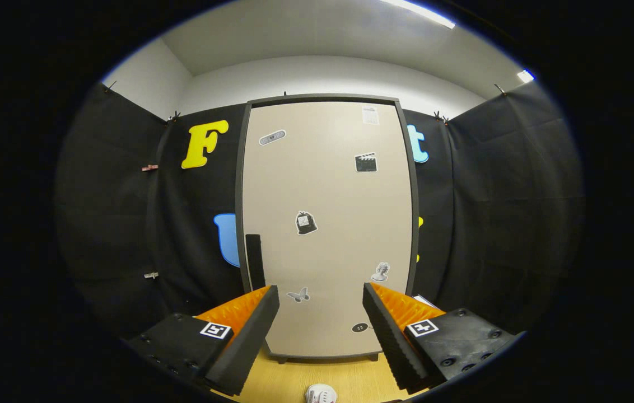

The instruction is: Open the shoe cabinet door, grab the shoes and put them into the shoe cabinet, then close the shoe cabinet door.

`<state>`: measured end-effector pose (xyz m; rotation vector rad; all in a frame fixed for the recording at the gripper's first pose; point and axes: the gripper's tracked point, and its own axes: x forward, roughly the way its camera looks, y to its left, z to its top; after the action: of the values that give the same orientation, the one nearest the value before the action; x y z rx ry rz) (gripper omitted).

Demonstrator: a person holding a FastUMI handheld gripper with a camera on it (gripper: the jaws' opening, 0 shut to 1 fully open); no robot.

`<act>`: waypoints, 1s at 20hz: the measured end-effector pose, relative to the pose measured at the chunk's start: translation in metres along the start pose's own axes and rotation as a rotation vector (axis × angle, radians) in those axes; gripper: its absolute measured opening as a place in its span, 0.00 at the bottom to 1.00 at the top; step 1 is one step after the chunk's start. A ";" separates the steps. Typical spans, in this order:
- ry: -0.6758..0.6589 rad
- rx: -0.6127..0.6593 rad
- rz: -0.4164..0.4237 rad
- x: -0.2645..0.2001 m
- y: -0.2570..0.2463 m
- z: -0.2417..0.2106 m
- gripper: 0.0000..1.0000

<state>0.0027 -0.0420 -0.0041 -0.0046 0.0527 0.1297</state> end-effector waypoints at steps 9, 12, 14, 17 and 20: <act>0.019 0.007 0.025 0.034 0.034 -0.013 0.98; 0.010 0.024 0.027 0.058 0.057 -0.015 0.96; 0.008 0.027 0.017 0.075 0.073 -0.018 0.96; 0.015 0.019 0.002 0.100 0.092 -0.026 0.96; 0.027 0.019 -0.028 0.123 0.102 -0.035 0.96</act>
<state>0.1096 0.0747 -0.0455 0.0121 0.0811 0.1007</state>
